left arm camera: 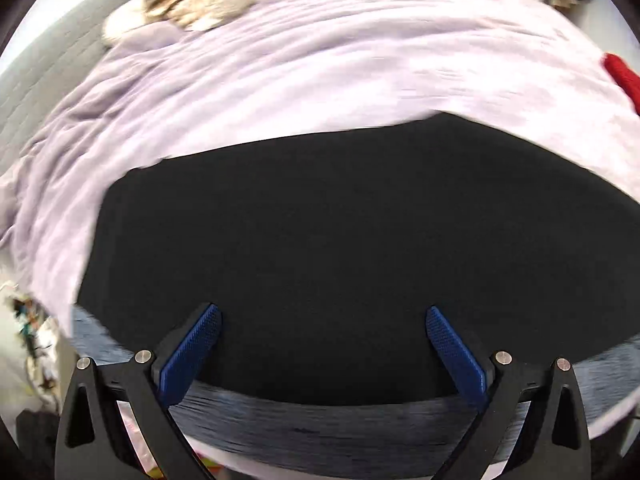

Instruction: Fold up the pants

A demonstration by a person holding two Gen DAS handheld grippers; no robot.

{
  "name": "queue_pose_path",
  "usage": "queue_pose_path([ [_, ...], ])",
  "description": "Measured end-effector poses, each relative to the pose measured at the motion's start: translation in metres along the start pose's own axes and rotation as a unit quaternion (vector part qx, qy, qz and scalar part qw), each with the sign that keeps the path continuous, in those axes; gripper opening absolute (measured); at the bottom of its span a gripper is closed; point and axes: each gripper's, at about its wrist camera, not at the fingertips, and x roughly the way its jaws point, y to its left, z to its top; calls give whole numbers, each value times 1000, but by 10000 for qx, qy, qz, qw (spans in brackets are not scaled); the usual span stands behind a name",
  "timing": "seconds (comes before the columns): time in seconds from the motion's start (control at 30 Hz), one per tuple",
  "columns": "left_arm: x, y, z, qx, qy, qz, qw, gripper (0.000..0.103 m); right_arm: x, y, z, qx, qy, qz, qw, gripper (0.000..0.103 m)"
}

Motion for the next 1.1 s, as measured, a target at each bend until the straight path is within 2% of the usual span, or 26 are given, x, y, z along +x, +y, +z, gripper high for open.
queue_pose_path([
  [0.07, 7, 28, 0, -256, 113, -28, 9996, 103, 1, 0, 1, -75, -22, -76, 9999, 8],
  [0.13, 10, 50, -1, -399, 90, 108, 9991, 103, 3, -1, 2, -124, -15, -149, 9998, 10],
  [0.2, 12, 70, -1, -615, 178, -190, 9978, 103, 4, 1, 3, -220, 0, -268, 9994, 14],
  [0.3, 2, 84, 2, -923, 158, -295, 9952, 103, -1, 5, 7, -516, 13, -551, 9971, 24],
  [0.33, -8, 79, 7, -920, 24, -531, 9943, 103, -5, 8, 7, -588, -2, -660, 9961, 38],
  [0.37, -16, 75, 11, -854, -94, -699, 9938, 103, -12, 6, 9, -585, -62, -812, 9950, 61],
  [0.43, -30, 57, 26, -696, -354, -777, 9939, 103, -30, -8, 14, -304, -320, -1038, 9936, 88],
  [0.5, -27, 34, 47, -560, -420, -570, 9959, 103, -46, -26, 19, 175, -456, -1294, 9904, 88],
  [0.6, -5, 0, 69, -209, -177, -645, 9975, 103, -58, -40, 24, 495, -541, -1377, 9877, 88],
  [0.67, 18, -23, 68, 185, 28, 61, 9998, 103, -65, -37, 24, 457, -578, -1386, 9876, 88],
  [0.7, 23, -26, 65, 267, 7, 282, 9992, 103, -69, -35, 24, 392, -606, -1393, 9876, 88],
  [0.77, 21, -24, 69, 180, -39, 226, 9996, 103, -78, -28, 21, 272, -675, -1424, 9871, 88],
  [0.8, 21, -19, 66, 122, -37, 386, 9992, 103, -81, -24, 21, 185, -720, -1397, 9874, 88],
  [0.83, 20, -5, 62, 36, -33, 698, 9975, 103, -81, -18, 21, 87, -735, -1315, 9886, 88],
  [0.9, 20, 21, 55, -253, 132, 1045, 9941, 103, -76, 0, 23, -242, -672, -984, 9926, 89],
  [0.97, 6, 36, 42, -677, 156, 759, 9947, 103, -70, 27, 25, -524, -625, -622, 9947, 89],
  [1.0, -9, 36, 35, -797, -7, 521, 9955, 103, -67, 46, 25, -711, -627, -346, 9949, 89],
  [1.07, -26, 19, 32, -666, -216, -4, 9975, 103, -58, 92, 25, -1208, -581, 149, 9909, 89],
  [1.1, -33, 3, 26, -506, -221, -428, 9976, 103, -54, 121, 23, -1535, -521, 461, 9857, 89],
])
